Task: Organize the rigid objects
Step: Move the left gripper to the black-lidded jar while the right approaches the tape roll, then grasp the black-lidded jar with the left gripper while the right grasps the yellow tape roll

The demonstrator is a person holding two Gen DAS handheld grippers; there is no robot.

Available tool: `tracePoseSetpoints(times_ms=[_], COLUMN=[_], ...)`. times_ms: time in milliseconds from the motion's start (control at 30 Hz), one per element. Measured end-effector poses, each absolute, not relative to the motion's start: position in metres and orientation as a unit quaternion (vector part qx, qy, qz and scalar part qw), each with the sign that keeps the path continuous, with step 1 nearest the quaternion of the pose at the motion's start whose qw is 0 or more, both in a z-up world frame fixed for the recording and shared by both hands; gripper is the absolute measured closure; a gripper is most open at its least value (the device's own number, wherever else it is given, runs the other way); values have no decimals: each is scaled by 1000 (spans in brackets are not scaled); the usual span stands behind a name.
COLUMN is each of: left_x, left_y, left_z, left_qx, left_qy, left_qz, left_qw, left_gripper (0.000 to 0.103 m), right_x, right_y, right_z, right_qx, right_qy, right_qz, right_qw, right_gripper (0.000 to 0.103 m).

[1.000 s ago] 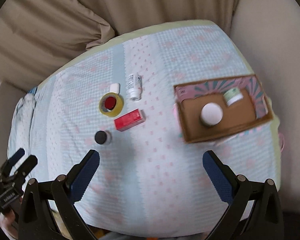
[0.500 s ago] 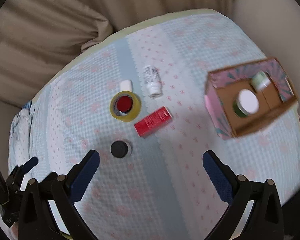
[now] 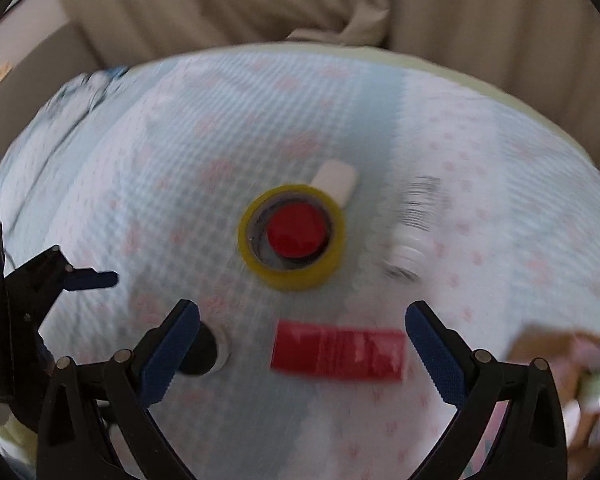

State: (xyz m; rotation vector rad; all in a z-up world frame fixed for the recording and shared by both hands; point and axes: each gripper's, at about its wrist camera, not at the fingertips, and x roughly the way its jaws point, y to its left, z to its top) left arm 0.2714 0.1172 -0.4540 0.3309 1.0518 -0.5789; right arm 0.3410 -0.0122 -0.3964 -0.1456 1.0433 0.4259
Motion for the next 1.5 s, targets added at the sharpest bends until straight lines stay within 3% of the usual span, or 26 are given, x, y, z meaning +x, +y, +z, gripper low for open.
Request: tracePoseSetpoints(times_ms=[133,467,533,567,667,1133,1500], left_x=[274,269,269,271,273,280,261], left_y=[103,91,90,90,92,106,123], left_z=[-486,-498,-497,-497,-495,-474,-401], left_qx=[163,166,168,169,158,151,118], left_qy=[491,474,470,470,475,472,460], left_qz=[-281,-301,-300,-298,-305,-297,-267], left_qw=[809,811,813,814,811,816,839], left_gripper=[18,34,48,49,49,50,50], right_x=[368,401,407,409,413,406,371], right_y=[1,35,39,40,45,52,39], right_z=[-433,-468,-470,-470,-469,-460,-389], right_qx=[-89,-153,-161,-162,-166,-177,-153], right_qy=[508,511,507,504,499,485,461], right_qz=[229,254,248,247,251,244,222], right_qw=[825,807,810,812,813,821,845], right_gripper=[0,0,0,0,6,7,7])
